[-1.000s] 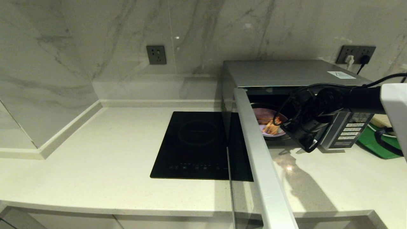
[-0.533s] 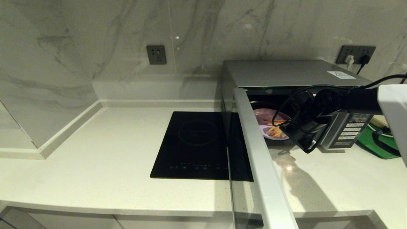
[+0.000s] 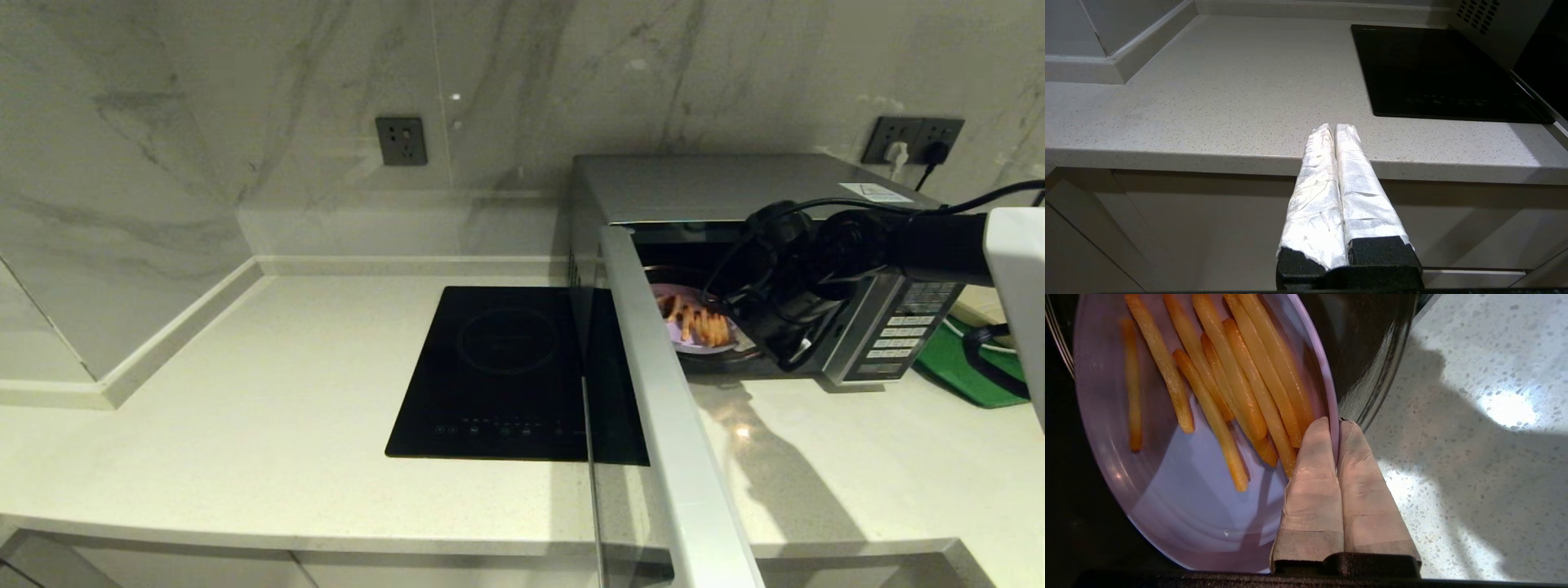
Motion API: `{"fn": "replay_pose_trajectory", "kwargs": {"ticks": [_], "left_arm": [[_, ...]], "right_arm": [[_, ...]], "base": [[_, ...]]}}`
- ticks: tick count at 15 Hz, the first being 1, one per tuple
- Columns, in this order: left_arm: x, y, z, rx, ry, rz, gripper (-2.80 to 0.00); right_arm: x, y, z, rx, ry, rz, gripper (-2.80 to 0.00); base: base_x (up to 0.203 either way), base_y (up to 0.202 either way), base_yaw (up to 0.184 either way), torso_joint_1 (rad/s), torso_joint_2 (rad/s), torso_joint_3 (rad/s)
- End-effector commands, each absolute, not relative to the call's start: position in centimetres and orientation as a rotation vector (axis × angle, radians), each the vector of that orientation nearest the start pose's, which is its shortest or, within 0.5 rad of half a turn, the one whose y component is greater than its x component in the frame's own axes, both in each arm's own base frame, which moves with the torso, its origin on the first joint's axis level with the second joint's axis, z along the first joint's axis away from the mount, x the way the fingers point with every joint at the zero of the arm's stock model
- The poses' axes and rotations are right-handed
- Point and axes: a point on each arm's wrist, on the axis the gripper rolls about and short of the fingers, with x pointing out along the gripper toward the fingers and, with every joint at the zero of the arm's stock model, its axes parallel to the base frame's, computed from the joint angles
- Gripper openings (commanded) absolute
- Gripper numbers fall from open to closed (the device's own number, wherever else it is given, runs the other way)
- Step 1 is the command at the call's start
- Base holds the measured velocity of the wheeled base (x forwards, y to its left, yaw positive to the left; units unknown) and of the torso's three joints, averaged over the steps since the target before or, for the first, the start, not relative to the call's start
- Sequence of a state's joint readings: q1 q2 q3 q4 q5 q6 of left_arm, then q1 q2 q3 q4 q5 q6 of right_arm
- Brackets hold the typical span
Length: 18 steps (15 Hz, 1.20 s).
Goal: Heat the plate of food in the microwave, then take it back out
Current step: Take the plate out of the microwave
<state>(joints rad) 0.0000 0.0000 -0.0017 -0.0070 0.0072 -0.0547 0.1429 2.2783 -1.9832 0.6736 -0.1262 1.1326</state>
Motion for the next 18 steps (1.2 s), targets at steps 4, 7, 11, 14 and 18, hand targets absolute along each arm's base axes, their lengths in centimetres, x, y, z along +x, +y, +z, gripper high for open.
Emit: {"fn": "replay_pose_trajectory", "kwargs": {"ticks": [4,7,11,14,18], "left_arm": [[-2.3,0.0,7.7,-0.055,-0.009,0.007,-2.80],[-2.3,0.0,7.7,-0.055,-0.009,0.007,-2.80],[-2.3,0.0,7.7,-0.055,-0.009,0.007,-2.80],[-2.3,0.0,7.7,-0.055,-0.009,0.007,-2.80],[-2.3,0.0,7.7,-0.055,-0.009,0.007,-2.80]], "right_arm": [[43.9,5.3,16.5,0.927,0.843,-0.542,-2.80],[43.6,4.6,17.2,0.942,0.830,-0.540,-2.80],[42.3,4.5,18.6,0.921,0.854,-0.506,-2.80],[40.8,4.5,19.4,0.918,0.888,-0.466,-2.80],[40.3,4.4,19.6,0.914,0.891,-0.471,-2.80]], "base": [[0.000,0.000,0.000,0.000,0.00,0.000],[0.000,0.000,0.000,0.000,0.00,0.000],[0.000,0.000,0.000,0.000,0.00,0.000],[0.000,0.000,0.000,0.000,0.00,0.000],[0.000,0.000,0.000,0.000,0.00,0.000]]}}
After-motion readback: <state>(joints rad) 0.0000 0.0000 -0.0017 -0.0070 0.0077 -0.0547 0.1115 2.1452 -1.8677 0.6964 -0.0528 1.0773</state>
